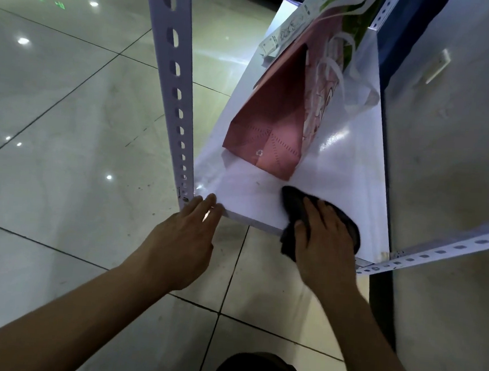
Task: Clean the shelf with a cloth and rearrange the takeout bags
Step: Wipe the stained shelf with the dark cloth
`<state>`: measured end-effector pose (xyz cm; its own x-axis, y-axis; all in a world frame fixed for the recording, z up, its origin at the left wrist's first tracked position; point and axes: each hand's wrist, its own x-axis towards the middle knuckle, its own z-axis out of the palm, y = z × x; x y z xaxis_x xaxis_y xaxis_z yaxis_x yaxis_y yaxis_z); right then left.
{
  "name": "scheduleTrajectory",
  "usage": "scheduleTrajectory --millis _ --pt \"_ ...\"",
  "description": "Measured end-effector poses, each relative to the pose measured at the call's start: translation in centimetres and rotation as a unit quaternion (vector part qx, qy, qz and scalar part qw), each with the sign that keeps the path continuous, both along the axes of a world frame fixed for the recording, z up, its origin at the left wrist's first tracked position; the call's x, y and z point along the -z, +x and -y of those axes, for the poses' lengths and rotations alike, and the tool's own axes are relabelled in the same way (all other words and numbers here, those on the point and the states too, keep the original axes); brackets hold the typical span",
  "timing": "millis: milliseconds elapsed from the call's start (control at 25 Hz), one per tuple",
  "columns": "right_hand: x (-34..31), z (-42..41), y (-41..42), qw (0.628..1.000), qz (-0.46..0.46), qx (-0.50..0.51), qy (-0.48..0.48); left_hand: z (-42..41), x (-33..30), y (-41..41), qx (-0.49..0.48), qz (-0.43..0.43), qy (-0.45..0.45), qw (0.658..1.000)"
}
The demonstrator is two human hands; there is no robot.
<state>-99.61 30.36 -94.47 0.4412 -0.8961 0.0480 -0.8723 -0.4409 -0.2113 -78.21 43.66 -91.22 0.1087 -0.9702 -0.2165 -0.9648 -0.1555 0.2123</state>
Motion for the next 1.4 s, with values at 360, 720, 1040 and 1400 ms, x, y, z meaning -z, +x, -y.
scheduleTrajectory --millis 360,720,1040,1400 --pt "-0.5 6.3 -0.3 0.998 0.013 0.051 0.019 -0.3 0.6 0.7 0.004 -0.005 0.029 1.000" --pt "-1.0 -3.8 3.3 0.999 0.032 0.032 -0.014 0.1 1.0 0.5 -0.009 -0.004 0.019 1.000" --pt "-1.2 -2.9 11.3 0.999 -0.013 0.052 -0.004 0.3 1.1 1.0 0.002 -0.014 0.041 0.999" --pt "-0.5 -4.0 2.6 0.999 -0.010 0.052 0.013 -0.2 0.7 1.1 0.004 -0.017 0.028 0.999"
